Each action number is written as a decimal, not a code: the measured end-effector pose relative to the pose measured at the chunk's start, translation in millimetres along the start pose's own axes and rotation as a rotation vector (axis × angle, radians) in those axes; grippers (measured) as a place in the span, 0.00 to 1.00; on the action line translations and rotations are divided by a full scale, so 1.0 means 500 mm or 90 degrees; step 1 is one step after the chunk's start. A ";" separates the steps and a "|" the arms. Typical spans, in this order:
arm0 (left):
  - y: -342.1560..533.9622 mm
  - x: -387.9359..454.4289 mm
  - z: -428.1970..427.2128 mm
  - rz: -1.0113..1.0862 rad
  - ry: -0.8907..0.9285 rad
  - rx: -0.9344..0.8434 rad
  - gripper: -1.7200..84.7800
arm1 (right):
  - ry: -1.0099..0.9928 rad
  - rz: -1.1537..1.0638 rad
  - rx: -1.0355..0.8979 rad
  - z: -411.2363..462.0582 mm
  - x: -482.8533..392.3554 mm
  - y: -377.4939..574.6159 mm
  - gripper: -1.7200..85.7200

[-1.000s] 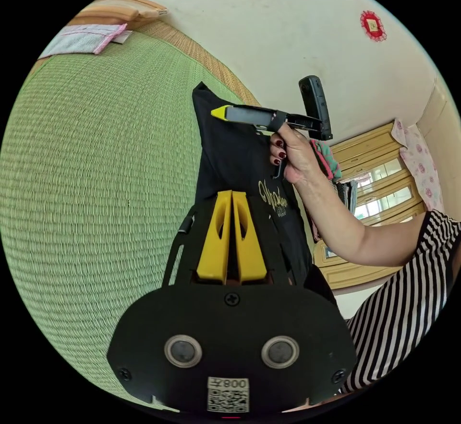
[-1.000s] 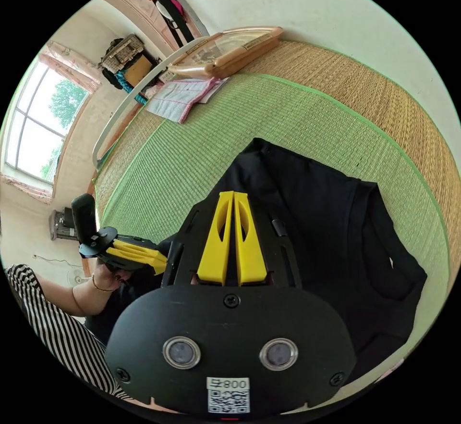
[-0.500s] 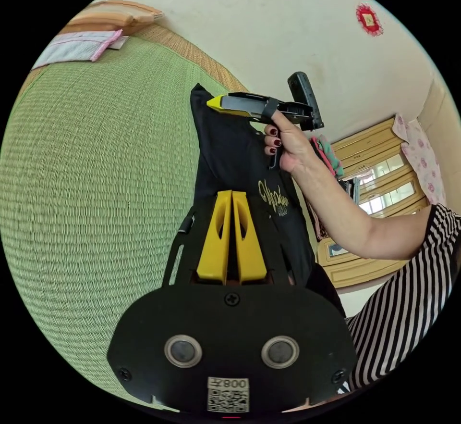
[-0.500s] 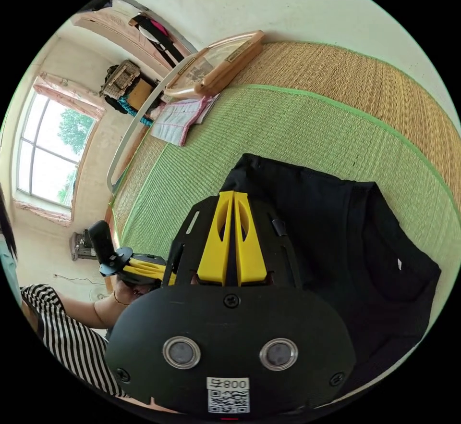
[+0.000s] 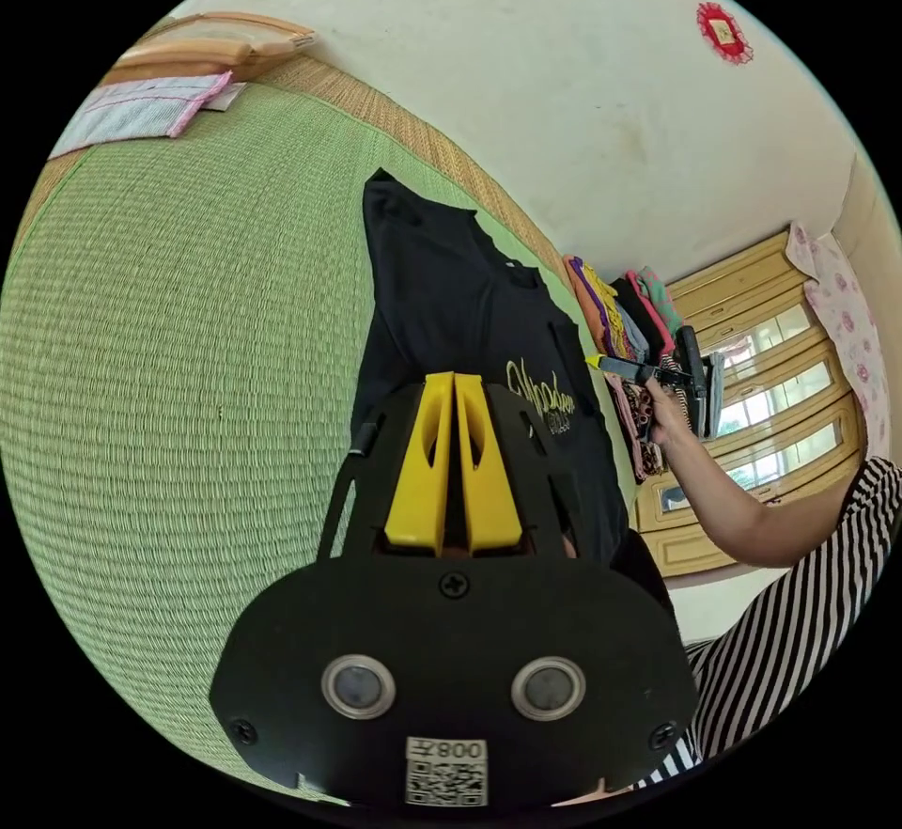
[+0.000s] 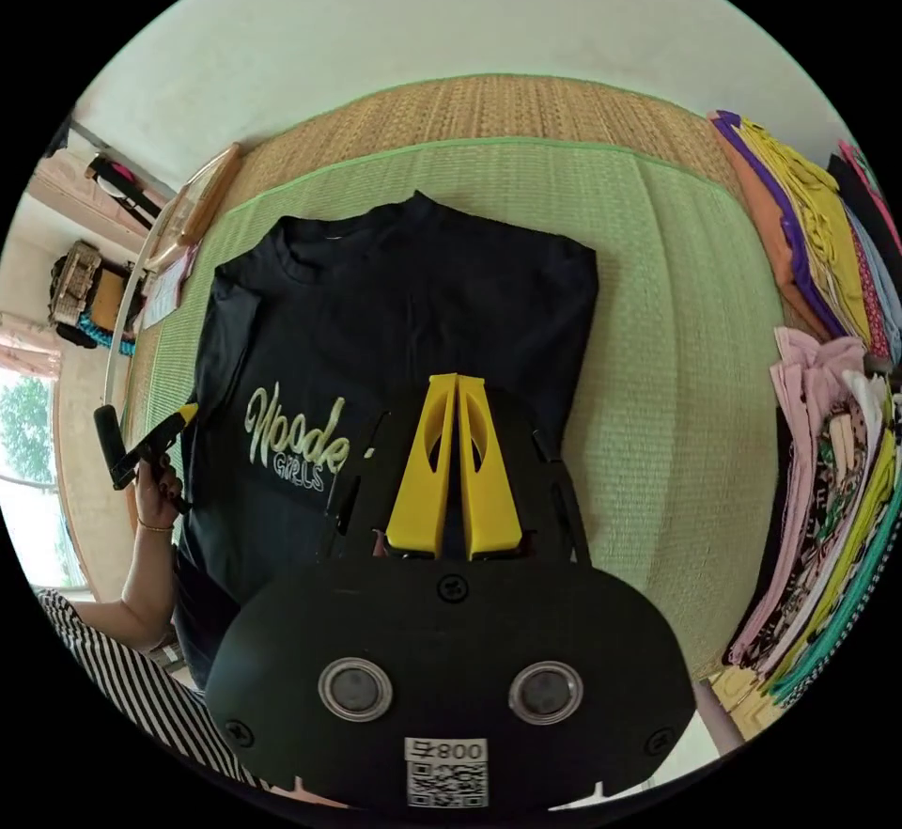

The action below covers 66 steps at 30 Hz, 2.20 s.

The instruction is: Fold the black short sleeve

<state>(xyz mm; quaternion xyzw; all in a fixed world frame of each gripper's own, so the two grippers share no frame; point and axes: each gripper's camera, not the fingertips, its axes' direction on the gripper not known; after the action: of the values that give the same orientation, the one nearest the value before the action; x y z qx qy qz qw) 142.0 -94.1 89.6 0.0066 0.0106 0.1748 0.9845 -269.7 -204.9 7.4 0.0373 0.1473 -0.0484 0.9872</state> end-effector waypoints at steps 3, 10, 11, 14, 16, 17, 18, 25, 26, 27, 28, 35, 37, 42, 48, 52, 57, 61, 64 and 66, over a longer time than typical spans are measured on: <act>-0.011 0.016 0.007 0.010 -0.024 -0.005 0.02 | -0.033 0.015 -0.006 0.047 0.041 0.030 0.02; -0.059 0.039 0.022 0.024 -0.077 -0.009 0.02 | -0.077 0.024 0.022 0.088 0.094 -0.007 0.02; -0.069 0.040 0.024 0.022 -0.080 -0.010 0.02 | -0.083 0.028 0.014 0.093 0.103 -0.018 0.02; -0.075 0.043 0.023 0.014 -0.087 -0.029 0.02 | -0.067 0.008 -0.007 0.102 0.108 -0.014 0.02; -0.061 0.048 0.017 0.010 -0.089 -0.036 0.02 | -0.079 0.007 -0.008 0.097 0.117 0.011 0.02; -0.047 0.054 0.006 0.012 -0.085 -0.027 0.02 | -0.096 -0.001 0.015 0.082 0.121 0.038 0.02; -0.032 0.063 -0.007 0.020 -0.083 -0.011 0.02 | -0.101 -0.005 0.027 0.074 0.122 0.054 0.02; 0.020 0.046 -0.022 -0.037 -0.069 -0.046 0.02 | -0.164 -0.005 -0.009 0.105 0.164 0.187 0.02; 0.030 0.056 -0.035 -0.024 -0.077 -0.029 0.02 | -0.158 -0.015 -0.010 0.105 0.164 0.201 0.02; 0.039 0.060 -0.039 -0.016 -0.090 -0.035 0.02 | -0.150 -0.025 -0.026 0.112 0.162 0.205 0.02; 0.043 0.058 -0.036 -0.019 -0.096 -0.052 0.02 | -0.129 -0.043 -0.070 0.135 0.159 0.211 0.02; 0.161 0.027 -0.116 -0.068 -0.032 -0.065 0.04 | -0.198 -0.049 -0.029 0.066 0.219 0.335 0.03; 0.214 0.015 -0.155 -0.079 -0.038 -0.070 0.06 | -0.221 -0.049 -0.033 0.050 0.249 0.401 0.04; 0.375 -0.017 -0.243 -0.129 -0.047 -0.085 0.12 | -0.261 0.028 -0.038 0.030 0.360 0.620 0.10; 0.443 -0.035 -0.230 -0.142 -0.070 -0.128 0.14 | -0.282 0.109 -0.070 0.045 0.451 0.830 0.14; 0.451 -0.051 -0.220 -0.152 -0.065 -0.123 0.13 | -0.258 0.096 -0.088 0.064 0.458 0.880 0.14; 0.467 -0.055 -0.213 -0.145 -0.069 -0.138 0.12 | -0.217 0.088 -0.054 0.053 0.467 0.882 0.14; 0.480 -0.056 -0.200 -0.143 -0.070 -0.154 0.11 | -0.191 0.060 -0.042 0.055 0.474 0.857 0.14; 0.490 -0.066 -0.191 -0.158 -0.059 -0.167 0.08 | -0.209 0.061 -0.065 0.079 0.480 0.844 0.14; 0.499 -0.069 -0.193 -0.162 -0.061 -0.163 0.06 | -0.317 0.045 -0.053 0.068 0.480 0.842 0.13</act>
<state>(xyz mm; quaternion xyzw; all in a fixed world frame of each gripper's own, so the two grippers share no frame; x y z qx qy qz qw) 21.5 129.0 -2.2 -0.1121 -0.0575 0.0485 0.9908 13.3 189.8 -5.7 -0.0114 -0.0997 -0.0153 0.9948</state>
